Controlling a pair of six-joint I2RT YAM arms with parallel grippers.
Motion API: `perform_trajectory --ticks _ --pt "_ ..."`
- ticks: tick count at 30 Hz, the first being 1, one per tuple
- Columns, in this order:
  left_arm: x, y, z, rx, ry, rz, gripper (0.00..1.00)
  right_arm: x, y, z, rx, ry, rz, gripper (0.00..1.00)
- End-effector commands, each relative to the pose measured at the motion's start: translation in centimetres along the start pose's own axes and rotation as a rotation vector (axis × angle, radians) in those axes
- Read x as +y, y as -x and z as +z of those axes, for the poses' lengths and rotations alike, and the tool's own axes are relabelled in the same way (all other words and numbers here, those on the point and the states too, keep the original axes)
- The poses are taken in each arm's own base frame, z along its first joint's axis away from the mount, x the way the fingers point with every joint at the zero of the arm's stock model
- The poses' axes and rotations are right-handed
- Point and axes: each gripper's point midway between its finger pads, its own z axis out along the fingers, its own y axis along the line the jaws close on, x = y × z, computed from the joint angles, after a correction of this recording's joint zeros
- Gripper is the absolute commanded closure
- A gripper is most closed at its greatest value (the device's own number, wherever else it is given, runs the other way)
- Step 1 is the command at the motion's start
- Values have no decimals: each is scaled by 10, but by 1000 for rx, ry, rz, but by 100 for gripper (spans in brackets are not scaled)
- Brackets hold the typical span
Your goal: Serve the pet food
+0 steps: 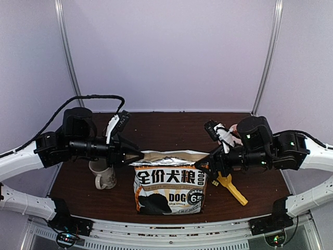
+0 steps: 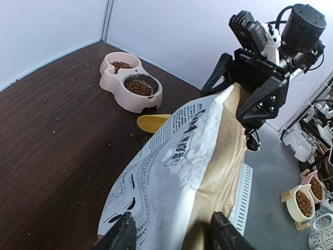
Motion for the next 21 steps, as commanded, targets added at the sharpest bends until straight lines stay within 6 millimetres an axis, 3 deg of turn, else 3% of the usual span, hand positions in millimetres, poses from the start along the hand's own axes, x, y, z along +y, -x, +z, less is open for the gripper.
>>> perform_trajectory --ticks 1,6,10,16,21 --pt "-2 -4 7 -13 -35 1 54 -2 8 -6 -41 7 26 28" --pt "2 -24 10 35 -36 -19 56 12 19 -23 -66 80 -7 19" --pt "2 -30 11 50 -37 -20 68 27 33 -42 -100 194 -26 10" --pt "0 -25 11 37 -45 -8 77 15 56 -53 -129 276 22 8" --pt "-2 -24 12 41 -58 -3 83 4 55 -40 -78 305 41 11"
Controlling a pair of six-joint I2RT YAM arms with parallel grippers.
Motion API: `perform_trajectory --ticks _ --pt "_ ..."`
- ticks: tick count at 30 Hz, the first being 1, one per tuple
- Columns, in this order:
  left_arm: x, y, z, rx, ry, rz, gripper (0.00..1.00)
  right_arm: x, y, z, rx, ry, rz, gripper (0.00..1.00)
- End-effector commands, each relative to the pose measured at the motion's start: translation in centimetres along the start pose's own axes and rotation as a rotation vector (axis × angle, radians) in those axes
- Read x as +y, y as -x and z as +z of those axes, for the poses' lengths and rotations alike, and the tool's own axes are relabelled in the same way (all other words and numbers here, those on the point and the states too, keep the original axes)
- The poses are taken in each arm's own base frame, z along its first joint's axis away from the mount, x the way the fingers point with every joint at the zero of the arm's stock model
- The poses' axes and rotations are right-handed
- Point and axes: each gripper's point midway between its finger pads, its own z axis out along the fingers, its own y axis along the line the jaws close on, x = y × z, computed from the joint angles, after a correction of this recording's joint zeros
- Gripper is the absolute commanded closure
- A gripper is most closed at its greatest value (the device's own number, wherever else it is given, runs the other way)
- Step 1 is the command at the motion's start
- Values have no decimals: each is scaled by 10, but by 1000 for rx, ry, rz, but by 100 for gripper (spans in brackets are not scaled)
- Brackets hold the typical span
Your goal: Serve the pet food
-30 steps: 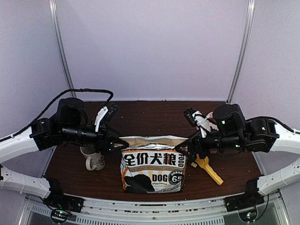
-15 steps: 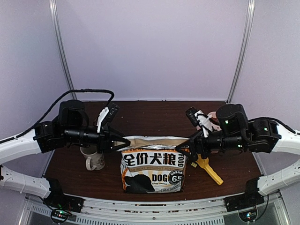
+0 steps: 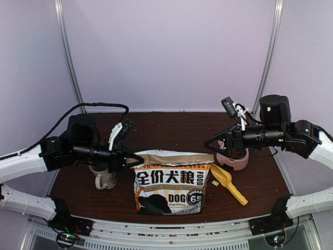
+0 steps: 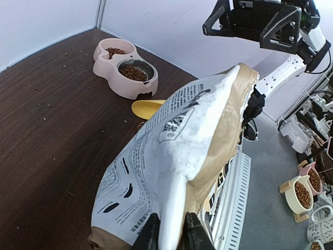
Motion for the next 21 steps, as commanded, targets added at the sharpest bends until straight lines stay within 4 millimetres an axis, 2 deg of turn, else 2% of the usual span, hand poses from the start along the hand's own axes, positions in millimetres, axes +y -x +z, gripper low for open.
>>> perform_trajectory --ticks 1,7,19,21 --pt "-3 1 3 -1 -22 16 83 10 0 7 49 117 -6 12" --pt "-4 1 2 4 -28 20 88 21 -11 20 91 234 16 20" --pt "-5 -1 2 11 -36 23 93 1 -47 42 184 210 35 41" --pt "-5 -1 2 10 -31 23 95 2 -50 43 195 223 34 48"
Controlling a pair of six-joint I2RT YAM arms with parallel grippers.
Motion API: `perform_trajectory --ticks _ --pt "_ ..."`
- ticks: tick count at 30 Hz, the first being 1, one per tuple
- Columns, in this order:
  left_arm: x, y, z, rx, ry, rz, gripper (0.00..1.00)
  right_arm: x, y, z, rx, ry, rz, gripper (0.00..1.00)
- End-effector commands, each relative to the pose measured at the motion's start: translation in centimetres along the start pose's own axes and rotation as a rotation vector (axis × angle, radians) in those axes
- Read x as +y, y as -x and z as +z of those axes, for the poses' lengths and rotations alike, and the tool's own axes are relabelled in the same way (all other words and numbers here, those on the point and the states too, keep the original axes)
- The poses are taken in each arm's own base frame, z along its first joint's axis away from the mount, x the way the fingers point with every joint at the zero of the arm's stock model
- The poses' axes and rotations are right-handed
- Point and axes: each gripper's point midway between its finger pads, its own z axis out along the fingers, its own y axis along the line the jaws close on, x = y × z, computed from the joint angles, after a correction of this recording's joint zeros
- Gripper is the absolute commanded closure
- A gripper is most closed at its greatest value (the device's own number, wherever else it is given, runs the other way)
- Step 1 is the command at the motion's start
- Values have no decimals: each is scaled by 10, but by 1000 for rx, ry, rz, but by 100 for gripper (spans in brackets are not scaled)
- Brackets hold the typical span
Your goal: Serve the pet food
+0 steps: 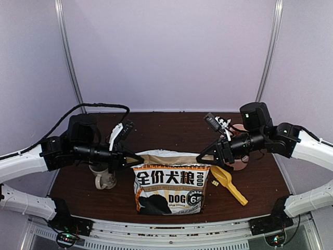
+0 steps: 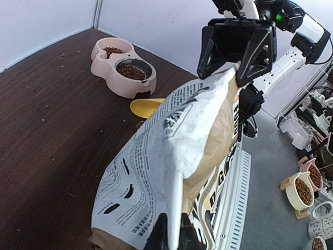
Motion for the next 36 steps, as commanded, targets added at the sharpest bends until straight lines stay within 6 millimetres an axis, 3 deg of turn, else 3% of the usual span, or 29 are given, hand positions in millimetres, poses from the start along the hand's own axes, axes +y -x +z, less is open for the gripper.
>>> perform_trajectory --ticks 1,6,7,11,14,16,20,22,25,29,30,31,33,36 --pt "-2 1 1 -1 -11 17 96 -2 -5 5 17 28 -12 53" --pt "4 8 -5 -30 39 28 100 2 5 -4 -29 13 -42 95" --pt "6 13 -8 -41 58 36 100 4 9 -7 -49 7 -53 100" --pt "12 38 -28 -106 117 67 100 8 32 -32 -181 -60 -102 100" --pt "14 48 -42 -163 150 91 100 3 37 -47 -254 -124 -111 100" --pt "20 40 -41 -169 162 98 100 -11 27 -46 -259 -176 -89 100" --pt "37 -1 -19 -96 162 67 100 -50 -9 -32 -230 -273 -26 100" --pt "44 -14 -13 -47 176 63 100 -56 -17 -30 -213 -295 -19 100" --pt "43 -13 -16 -44 179 83 100 -49 -10 -35 -207 -285 -42 100" --pt "19 6 -16 -54 67 124 100 -18 9 -36 -144 -184 -107 100" --pt "15 8 -15 -46 44 131 100 -11 14 -35 -128 -162 -124 99" --pt "11 11 -14 -41 23 135 100 -4 17 -33 -105 -139 -139 91" --pt "7 15 -13 -45 2 142 100 10 26 -30 -70 -104 -179 67" --pt "3 19 -12 -56 -22 145 100 26 38 -20 -23 -74 -248 44"
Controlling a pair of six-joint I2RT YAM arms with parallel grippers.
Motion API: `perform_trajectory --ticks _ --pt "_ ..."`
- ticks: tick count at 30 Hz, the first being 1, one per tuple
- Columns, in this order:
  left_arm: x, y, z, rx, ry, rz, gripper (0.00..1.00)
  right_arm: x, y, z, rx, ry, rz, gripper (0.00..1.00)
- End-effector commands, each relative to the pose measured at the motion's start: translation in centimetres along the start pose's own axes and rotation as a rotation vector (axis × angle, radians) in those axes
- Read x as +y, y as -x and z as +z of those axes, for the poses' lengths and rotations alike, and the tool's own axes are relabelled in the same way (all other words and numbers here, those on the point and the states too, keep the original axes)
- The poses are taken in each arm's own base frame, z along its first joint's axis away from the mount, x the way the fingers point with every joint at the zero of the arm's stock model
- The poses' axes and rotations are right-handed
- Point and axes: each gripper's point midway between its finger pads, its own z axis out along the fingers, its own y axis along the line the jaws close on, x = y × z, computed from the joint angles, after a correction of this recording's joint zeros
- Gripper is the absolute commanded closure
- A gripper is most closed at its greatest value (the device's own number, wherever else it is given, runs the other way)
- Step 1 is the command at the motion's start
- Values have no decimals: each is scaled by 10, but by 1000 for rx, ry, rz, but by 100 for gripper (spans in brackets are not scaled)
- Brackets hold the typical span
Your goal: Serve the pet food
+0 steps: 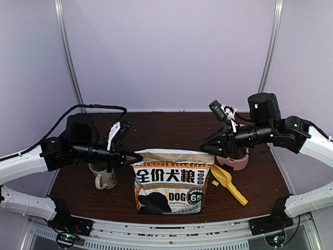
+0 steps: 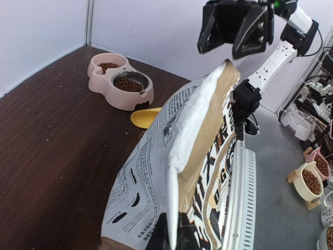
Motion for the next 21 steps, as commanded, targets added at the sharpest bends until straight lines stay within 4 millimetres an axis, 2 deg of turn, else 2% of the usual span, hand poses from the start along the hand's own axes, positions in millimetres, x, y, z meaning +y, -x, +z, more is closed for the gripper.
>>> perform_trajectory --ticks 1,3,5,12,16,21 --pt "-2 14 -7 -15 -13 21 100 19 23 3 54 16 -127 38" --pt "-2 15 -7 -21 -11 21 100 27 27 20 97 43 -170 30" --pt "-3 14 -8 -22 -10 19 100 34 38 34 113 62 -209 27" --pt "-4 15 -9 -36 -12 14 100 38 52 84 164 119 -263 26" --pt "-4 17 -10 -47 -12 7 100 39 42 105 235 131 -287 28" --pt "-5 21 -11 -70 -14 1 100 31 24 115 300 126 -287 34"
